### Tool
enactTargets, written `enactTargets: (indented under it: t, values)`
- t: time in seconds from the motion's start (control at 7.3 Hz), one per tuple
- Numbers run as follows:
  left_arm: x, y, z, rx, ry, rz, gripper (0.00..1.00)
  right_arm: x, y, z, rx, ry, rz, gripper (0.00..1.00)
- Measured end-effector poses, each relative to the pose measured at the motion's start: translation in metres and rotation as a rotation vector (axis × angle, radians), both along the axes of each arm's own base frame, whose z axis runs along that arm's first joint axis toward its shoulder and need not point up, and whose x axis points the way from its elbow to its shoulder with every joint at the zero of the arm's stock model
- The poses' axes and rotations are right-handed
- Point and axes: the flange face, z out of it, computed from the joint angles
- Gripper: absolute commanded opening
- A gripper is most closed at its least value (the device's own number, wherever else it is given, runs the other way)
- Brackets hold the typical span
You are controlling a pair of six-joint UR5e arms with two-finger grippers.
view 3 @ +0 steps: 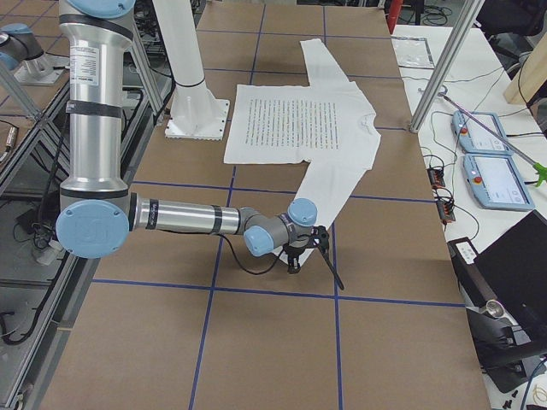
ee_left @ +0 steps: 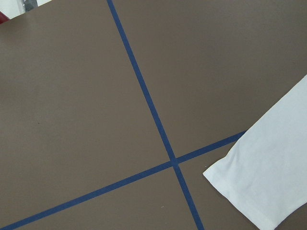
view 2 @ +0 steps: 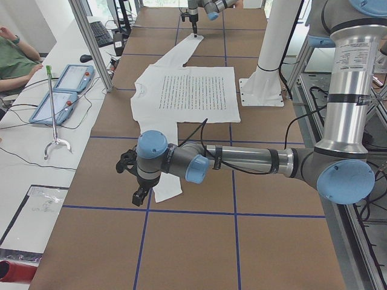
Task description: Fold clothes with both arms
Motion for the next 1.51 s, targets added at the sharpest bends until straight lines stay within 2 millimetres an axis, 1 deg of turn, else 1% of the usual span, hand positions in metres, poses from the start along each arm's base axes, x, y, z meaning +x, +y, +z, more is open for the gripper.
enactTargets:
  t: [0.14,0.27,0.41,0.55,0.68,0.82,0.96,1.23,1.37,1.51]
  values:
    - [0.0,0.0,0.0,-0.001,0.0,0.0,1.0,0.0,-0.001,-0.002,0.002,-0.002,0.0,0.16]
    - [0.0,0.0,0.001,-0.002,0.0,0.0,1.0,0.0,-0.002,-0.005,0.007,-0.007,0.001,0.12]
    - [0.0,0.0,0.002,-0.003,0.0,0.001,1.0,0.0,-0.004,-0.009,0.013,-0.013,0.003,0.05]
    - [0.0,0.0,0.002,-0.005,0.0,0.001,1.0,0.001,-0.007,-0.014,0.018,-0.019,0.006,0.0]
    - [0.0,0.0,0.003,-0.006,0.0,0.0,1.0,0.003,-0.009,-0.02,0.029,-0.028,0.011,0.0]
    - [0.0,0.0,0.003,-0.007,0.0,0.0,1.0,0.005,-0.01,-0.037,0.052,-0.045,0.018,0.0]
    - [0.0,0.0,0.004,-0.008,0.0,0.0,1.0,0.005,-0.008,-0.064,0.069,-0.079,0.036,0.0]
    - [0.0,0.001,0.005,-0.009,0.0,0.0,1.0,-0.001,-0.008,-0.141,0.048,-0.202,0.094,0.0]
    - [0.0,0.001,0.006,-0.01,-0.001,0.001,1.0,-0.009,-0.012,-0.186,0.026,-0.273,0.121,0.0]
    - [0.0,0.002,0.008,-0.014,-0.001,0.002,1.0,-0.029,-0.024,-0.243,-0.012,-0.347,0.158,0.0]
